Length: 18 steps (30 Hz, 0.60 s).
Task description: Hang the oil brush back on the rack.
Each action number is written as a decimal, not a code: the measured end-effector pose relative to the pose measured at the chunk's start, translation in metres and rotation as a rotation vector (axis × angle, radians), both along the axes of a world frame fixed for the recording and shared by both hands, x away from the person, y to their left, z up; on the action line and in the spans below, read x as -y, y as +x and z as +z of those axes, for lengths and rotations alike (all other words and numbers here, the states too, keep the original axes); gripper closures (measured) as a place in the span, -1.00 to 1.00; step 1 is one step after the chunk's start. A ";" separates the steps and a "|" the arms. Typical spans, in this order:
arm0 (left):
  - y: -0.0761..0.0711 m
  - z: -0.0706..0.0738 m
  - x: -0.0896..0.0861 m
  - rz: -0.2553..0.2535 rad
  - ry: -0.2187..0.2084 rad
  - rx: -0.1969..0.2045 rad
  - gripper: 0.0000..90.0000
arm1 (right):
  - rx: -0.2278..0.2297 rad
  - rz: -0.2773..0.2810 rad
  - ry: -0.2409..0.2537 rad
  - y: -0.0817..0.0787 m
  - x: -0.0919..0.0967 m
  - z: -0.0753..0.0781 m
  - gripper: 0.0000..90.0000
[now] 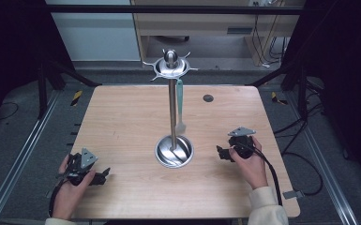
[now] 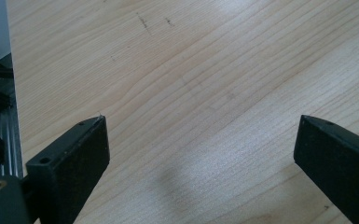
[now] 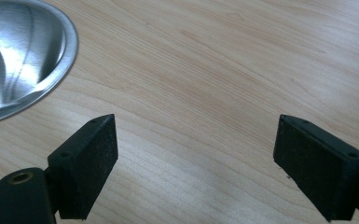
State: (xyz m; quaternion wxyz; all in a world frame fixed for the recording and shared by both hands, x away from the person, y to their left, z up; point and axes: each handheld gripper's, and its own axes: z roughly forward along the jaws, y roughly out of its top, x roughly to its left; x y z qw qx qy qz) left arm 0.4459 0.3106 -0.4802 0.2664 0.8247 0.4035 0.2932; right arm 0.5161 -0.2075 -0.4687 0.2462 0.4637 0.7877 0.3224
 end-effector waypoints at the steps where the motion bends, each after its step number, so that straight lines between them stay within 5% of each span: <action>1: 0.000 0.000 0.000 -0.001 0.000 0.000 -0.93 | 0.004 -0.001 0.003 0.001 0.001 -0.002 -0.69; 18: 0.000 0.000 0.000 0.001 -0.001 -0.001 -0.93 | 0.017 -0.048 0.065 0.005 0.004 -0.015 -0.70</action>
